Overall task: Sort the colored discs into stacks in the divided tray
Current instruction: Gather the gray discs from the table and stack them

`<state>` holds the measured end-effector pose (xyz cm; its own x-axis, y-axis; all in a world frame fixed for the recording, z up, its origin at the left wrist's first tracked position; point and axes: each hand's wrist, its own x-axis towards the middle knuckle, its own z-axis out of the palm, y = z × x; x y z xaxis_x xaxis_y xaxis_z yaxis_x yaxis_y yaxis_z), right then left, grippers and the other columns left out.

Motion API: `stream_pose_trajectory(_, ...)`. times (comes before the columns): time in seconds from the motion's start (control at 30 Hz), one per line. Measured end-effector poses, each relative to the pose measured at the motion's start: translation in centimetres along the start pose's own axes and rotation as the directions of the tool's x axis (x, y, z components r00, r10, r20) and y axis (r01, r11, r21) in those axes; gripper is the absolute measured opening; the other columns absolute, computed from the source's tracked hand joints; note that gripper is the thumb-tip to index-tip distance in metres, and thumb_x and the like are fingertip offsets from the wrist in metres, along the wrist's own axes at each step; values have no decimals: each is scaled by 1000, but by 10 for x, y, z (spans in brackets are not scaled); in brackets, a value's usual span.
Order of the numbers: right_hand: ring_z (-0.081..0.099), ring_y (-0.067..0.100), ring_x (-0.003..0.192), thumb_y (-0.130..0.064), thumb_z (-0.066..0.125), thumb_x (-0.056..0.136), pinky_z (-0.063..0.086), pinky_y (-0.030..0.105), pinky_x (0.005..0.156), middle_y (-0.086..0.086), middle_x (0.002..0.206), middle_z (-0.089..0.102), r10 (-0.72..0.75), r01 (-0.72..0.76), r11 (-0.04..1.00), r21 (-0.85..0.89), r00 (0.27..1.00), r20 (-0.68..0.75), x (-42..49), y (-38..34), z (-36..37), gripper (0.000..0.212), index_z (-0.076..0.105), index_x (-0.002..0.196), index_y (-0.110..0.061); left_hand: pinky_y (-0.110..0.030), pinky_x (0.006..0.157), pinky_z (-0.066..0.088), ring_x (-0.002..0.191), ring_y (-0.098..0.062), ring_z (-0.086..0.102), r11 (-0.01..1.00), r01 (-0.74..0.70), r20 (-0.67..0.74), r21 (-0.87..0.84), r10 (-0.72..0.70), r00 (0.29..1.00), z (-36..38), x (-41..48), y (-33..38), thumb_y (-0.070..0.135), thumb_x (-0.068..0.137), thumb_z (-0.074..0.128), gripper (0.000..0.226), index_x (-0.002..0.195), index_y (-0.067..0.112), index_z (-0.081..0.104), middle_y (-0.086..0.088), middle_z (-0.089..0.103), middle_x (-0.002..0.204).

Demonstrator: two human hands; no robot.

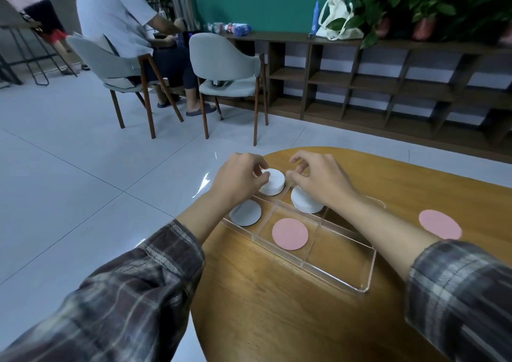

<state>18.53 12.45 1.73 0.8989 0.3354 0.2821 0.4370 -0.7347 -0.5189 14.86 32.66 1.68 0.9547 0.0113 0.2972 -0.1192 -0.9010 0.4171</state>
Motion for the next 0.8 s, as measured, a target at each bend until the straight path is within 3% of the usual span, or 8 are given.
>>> stream_pose_trajectory(0.1,55,2,72,-40,71,91,48,33,67,-14,88,68,1,0,999,36,1000,-16,-32,10,-30,25,67,115,-31,-39,78,60,79,-12,66,996,-84,102,-18,85,991,-10,-12,36,34,95,70,23,112,19,76,6,76,96)
stream_pose_trajectory(0.2,53,0,67,-39,72,91,45,30,65,-16,85,69,7,-4,998,56,999,-48,-72,23,-61,26,67,116,-32,-39,80,60,79,-13,68,989,-144,110,-35,147,983,-15,-28,80,37,95,68,24,113,23,76,7,76,94)
stream_pose_trajectory(0.3,55,1,65,-37,73,90,45,29,65,-19,81,69,31,-27,998,53,996,-78,-112,37,-93,28,67,117,-32,-34,78,59,84,-11,66,982,-185,112,-40,188,976,-14,-46,125,34,96,68,24,116,22,74,6,76,99)
stream_pose_trajectory(0.43,56,5,61,-35,77,87,50,32,65,-22,78,69,60,-56,998,35,990,-129,-161,59,-126,27,68,113,-33,-40,81,59,82,-15,67,967,-231,117,-106,242,963,1,-70,171,35,92,72,21,110,25,76,10,75,86)
stream_pose_trajectory(0.6,58,11,69,-29,77,85,54,35,73,-17,82,70,113,-107,993,50,982,-150,-214,89,-152,27,70,112,-31,-37,81,59,80,-14,69,938,-314,180,-150,338,924,23,-97,220,35,92,74,22,110,24,77,9,76,86)
stream_pose_trajectory(0.8,55,9,68,-24,75,88,38,12,61,-16,90,69,130,-126,991,42,983,-126,-267,119,-169,30,70,117,-32,-34,85,56,79,-8,67,920,-348,255,-179,385,887,58,-117,253,35,92,74,24,113,24,76,10,77,89)
